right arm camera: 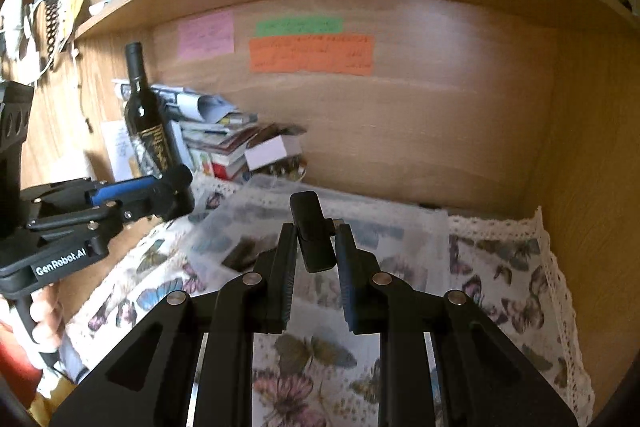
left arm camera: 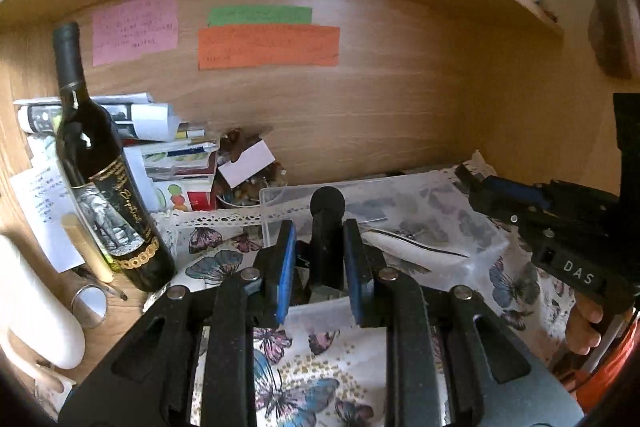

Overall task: Organize rigid objects
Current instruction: 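Carry both black items into the clear box and open both tools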

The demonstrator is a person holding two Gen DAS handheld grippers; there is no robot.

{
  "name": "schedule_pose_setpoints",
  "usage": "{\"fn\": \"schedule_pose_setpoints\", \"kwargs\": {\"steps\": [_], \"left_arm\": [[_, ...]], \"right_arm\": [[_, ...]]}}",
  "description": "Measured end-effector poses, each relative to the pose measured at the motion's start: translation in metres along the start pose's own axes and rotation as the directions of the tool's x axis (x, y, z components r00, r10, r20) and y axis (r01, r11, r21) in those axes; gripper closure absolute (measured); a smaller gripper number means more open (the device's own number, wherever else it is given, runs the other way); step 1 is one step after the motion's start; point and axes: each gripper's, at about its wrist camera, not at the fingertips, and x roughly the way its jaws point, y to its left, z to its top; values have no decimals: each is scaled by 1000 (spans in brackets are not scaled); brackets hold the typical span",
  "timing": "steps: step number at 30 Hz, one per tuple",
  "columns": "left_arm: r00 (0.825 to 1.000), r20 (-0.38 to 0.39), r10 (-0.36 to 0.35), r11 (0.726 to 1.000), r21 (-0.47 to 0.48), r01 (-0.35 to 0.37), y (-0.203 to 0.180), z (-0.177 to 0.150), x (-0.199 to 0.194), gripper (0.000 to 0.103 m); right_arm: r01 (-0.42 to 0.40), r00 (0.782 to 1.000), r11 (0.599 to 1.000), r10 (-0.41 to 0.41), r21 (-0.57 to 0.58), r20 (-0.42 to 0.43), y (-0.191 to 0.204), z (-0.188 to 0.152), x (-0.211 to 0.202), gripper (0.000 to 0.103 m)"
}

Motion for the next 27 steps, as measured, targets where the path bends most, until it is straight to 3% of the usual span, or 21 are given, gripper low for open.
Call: {"fn": "schedule_pose_setpoints", "kwargs": {"steps": [7, 13, 24, 27], "left_arm": [[995, -101, 5, 1000, -11, -6, 8, -6, 47, 80], [983, -182, -8, 1000, -26, 3, 12, -18, 77, 80], [982, -190, -13, 1000, -15, 10, 8, -22, 83, 80], [983, -185, -15, 1000, -22, 12, 8, -21, 78, 76]], "right_arm": [[-11, 997, 1000, 13, 25, -76, -6, -3, 44, 85], [-32, 981, 998, 42, 55, -187, -10, -16, 85, 85], [-28, 962, 998, 43, 58, -269, -10, -28, 108, 84], [-28, 962, 997, 45, 68, -268, -11, -27, 105, 75]]}}
